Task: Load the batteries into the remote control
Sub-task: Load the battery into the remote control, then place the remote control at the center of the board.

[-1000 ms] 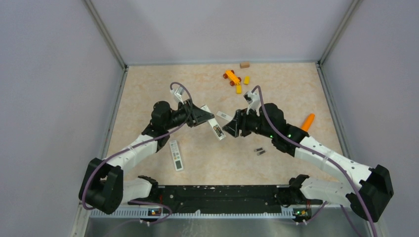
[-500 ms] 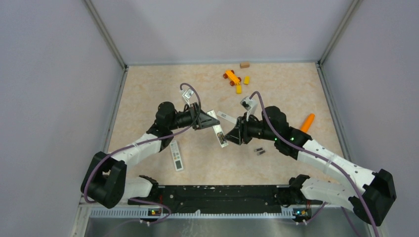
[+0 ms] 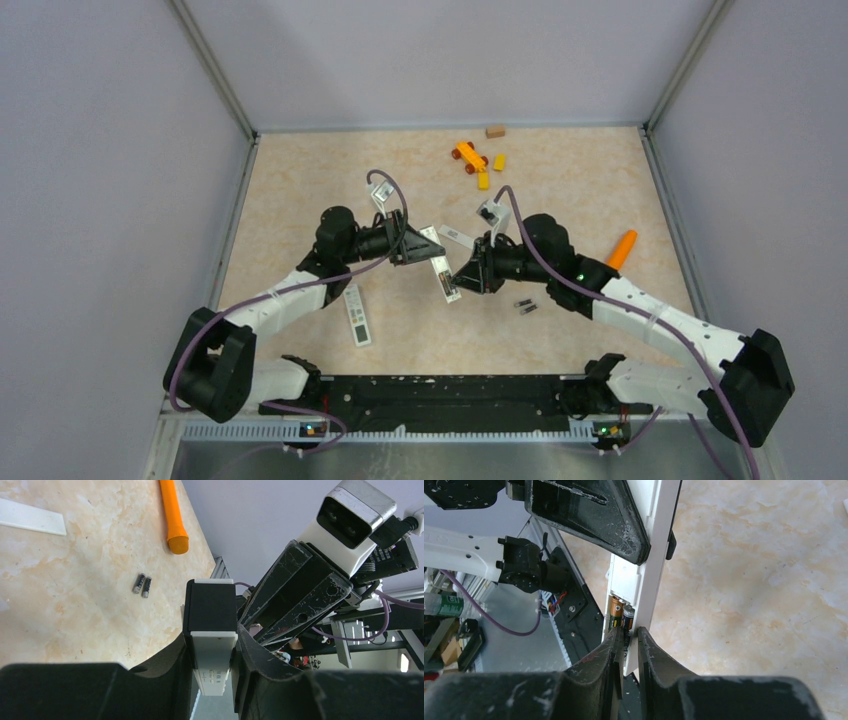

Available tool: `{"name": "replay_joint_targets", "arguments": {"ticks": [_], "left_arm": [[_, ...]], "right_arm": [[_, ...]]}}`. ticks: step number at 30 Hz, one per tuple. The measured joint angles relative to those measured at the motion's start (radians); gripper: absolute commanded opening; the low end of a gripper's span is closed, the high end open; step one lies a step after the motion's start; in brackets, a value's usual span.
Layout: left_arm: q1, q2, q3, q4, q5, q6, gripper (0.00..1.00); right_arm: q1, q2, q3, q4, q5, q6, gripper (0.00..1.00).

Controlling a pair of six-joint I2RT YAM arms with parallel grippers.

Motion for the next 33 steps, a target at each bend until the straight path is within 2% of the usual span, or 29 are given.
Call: {"name": "replay_joint_targets", "arguments": {"ticks": [4, 7, 13, 20, 27, 33], "left_arm": [[0.002, 0.0, 0.0, -0.022, -0.006, 0.0, 0.0], [0.005, 0.0, 0.0, -0.039, -0.019, 0.0, 0.0], [0.005, -0.005, 0.006, -0.126, -0.084, 0.016, 0.0], [0.006, -0.021, -0.02, -0.167, -0.283, 0.006, 0.0], [0.009, 0.0, -0.121, -0.141, -0.508, -0.08, 0.02], [0.011, 0.182, -0.124, -0.031, -0.574, -0.122, 0.03]], "right_arm": [[0.002, 0.014, 0.0, 0.0, 0.0, -0.016, 0.08], [0.003, 0.024, 0.0, 0.0, 0.019, -0.034, 0.09], [0.005, 0.05, 0.016, -0.029, 0.081, -0.058, 0.42], [-0.004, 0.06, 0.068, -0.122, 0.17, -0.06, 0.59], [-0.03, 0.08, 0.112, -0.15, 0.269, -0.056, 0.61], [-0.039, 0.108, 0.112, -0.166, 0.307, -0.013, 0.6]]}}
